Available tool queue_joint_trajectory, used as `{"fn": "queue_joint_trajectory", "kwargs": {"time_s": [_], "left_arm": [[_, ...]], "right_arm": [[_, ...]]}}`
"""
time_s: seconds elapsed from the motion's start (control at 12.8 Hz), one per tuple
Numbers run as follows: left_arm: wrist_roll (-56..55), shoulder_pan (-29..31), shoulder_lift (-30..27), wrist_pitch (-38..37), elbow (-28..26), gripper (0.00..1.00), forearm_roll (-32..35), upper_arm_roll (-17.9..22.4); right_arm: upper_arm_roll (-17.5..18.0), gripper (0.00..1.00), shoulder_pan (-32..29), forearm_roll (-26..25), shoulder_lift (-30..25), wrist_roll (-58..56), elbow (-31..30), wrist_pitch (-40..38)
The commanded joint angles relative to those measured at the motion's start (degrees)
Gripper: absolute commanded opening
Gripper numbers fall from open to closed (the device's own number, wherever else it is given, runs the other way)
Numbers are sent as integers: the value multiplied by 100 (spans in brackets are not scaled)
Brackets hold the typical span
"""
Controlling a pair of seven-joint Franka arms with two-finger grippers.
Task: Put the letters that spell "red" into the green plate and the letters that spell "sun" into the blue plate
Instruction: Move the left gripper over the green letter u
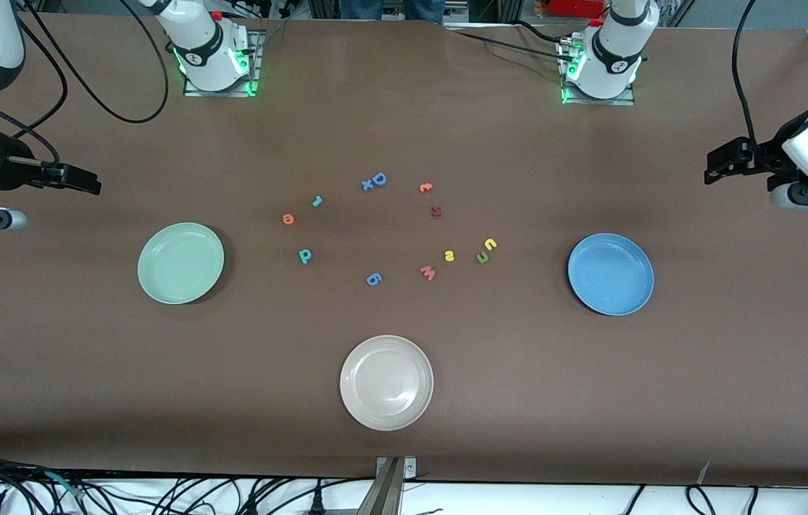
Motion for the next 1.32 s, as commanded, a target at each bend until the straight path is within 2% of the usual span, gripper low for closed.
{"fn": "queue_joint_trajectory", "kwargs": {"time_s": [0.0,0.31,0.7,0.86,1.01,1.17,1.25], "left_arm": [[-51,-129,201,-51,195,100,65,-67],[-60,-384,675,527,169,100,-312,-303],[-979,-1578,1492,1529,-15,100,-313,-331],[-1700,-2026,1765,2178,-374,100,-226,-330],[-1861,-2178,1932,3056,-1006,100,-225,-330],[-2150,-2405,2091,4144,-1717,99,-225,-330],[-2299,-2528,2266,4638,-1860,99,-225,-330]], "right_arm": [[0,100,-20,-5,39,-108,142,-105],[0,100,-19,-5,39,-99,142,-97],[0,100,-19,-5,39,-99,142,-97],[0,100,-19,3,39,-99,142,-97],[9,100,-19,3,39,-99,142,-97],[9,100,-19,3,39,-99,142,-97],[9,100,-19,-5,39,-99,142,-97]]}}
